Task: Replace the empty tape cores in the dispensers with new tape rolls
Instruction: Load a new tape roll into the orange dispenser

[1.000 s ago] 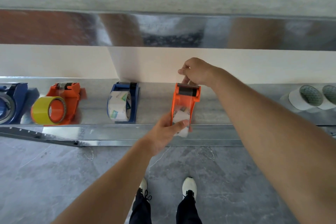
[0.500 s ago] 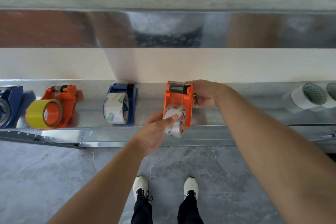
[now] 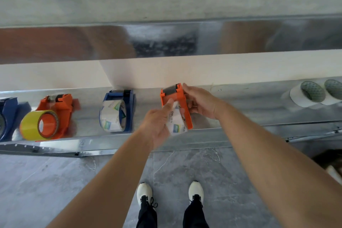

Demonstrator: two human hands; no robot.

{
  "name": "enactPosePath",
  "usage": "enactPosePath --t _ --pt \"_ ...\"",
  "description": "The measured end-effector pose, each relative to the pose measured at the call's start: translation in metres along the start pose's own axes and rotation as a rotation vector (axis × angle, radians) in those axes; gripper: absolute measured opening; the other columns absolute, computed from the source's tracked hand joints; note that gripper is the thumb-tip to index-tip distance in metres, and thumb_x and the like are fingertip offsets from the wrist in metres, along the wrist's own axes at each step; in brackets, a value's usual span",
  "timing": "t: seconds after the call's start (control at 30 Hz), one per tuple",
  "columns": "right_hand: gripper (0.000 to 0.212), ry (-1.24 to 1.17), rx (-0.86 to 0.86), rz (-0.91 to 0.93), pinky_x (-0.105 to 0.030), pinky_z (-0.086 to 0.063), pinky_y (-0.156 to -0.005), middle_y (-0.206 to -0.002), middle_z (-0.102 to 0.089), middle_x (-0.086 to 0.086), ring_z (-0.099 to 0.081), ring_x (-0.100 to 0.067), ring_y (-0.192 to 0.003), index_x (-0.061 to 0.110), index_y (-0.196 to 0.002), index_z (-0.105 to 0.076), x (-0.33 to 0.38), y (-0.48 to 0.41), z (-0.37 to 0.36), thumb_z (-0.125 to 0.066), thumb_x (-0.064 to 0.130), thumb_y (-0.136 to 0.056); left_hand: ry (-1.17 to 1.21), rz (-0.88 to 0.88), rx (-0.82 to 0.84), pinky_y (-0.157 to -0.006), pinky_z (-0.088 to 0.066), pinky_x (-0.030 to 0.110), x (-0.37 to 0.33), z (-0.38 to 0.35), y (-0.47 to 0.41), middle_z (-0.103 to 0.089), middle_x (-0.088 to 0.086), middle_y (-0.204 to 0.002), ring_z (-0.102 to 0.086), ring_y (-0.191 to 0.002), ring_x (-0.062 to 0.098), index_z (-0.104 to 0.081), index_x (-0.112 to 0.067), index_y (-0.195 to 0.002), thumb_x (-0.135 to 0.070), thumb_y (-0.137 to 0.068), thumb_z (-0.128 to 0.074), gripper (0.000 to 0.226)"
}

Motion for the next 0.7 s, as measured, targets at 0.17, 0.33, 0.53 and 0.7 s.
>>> enactPosePath --t 0.17,0.33,0.53,0.7 --pt "0.045 0.179 -0.137 -0.016 -0.036 -0.047 -0.068 -0.08 -0.069 -0.005 -0.055 -0.019 -0.069 0.014 -0.102 -0.07 -0.009 -0.004 0.011 -0.065 0.058 -0.095 -0.069 0.059 0.012 -0.102 -0.055 0.063 -0.01 -0.005 -0.003 -0.073 0.028 -0.126 -0.072 -0.113 0.042 -0.067 0.003 -0.127 -0.003 -0.103 -0.058 0.027" --pt "0.047 0.493 -0.174 -0.079 -0.041 -0.057 -0.075 -0.075 -0.071 -0.007 -0.063 -0.025 -0.073 0.013 -0.084 -0.069 0.008 -0.003 0.022 -0.061 0.057 -0.098 -0.157 0.07 -0.047 -0.091 -0.058 0.062 -0.015 -0.012 -0.003 -0.078 0.025 -0.114 -0.075 -0.107 0.04 -0.067 0.004 -0.118 0.005 -0.102 -0.06 0.018" --pt "0.048 0.758 -0.572 0.014 -0.029 -0.05 -0.064 -0.072 -0.072 -0.002 -0.07 -0.021 -0.077 0.01 -0.077 -0.074 0.027 0.006 0.031 -0.085 0.058 -0.077 -0.265 0.081 -0.126 -0.088 -0.059 0.062 -0.014 -0.024 -0.009 -0.076 0.024 -0.12 -0.075 -0.107 0.04 -0.065 0.003 -0.127 -0.001 -0.103 -0.063 0.025" --pt "0.043 0.552 -0.592 0.094 -0.038 -0.061 -0.08 -0.076 -0.076 -0.002 -0.075 -0.022 -0.079 0.011 -0.081 -0.076 0.024 0.014 0.027 -0.074 0.053 -0.09 -0.256 0.071 -0.143 -0.089 -0.059 0.061 -0.016 -0.029 -0.009 -0.077 0.023 -0.116 -0.075 -0.102 0.039 -0.068 0.001 -0.118 -0.002 -0.103 -0.062 0.016"
Point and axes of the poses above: each hand's wrist, its own y-axis away from the middle knuckle, its own z-axis out of the back of the hand, x = y × z, the point moved 4 cm from there along -y, towards the middle knuckle
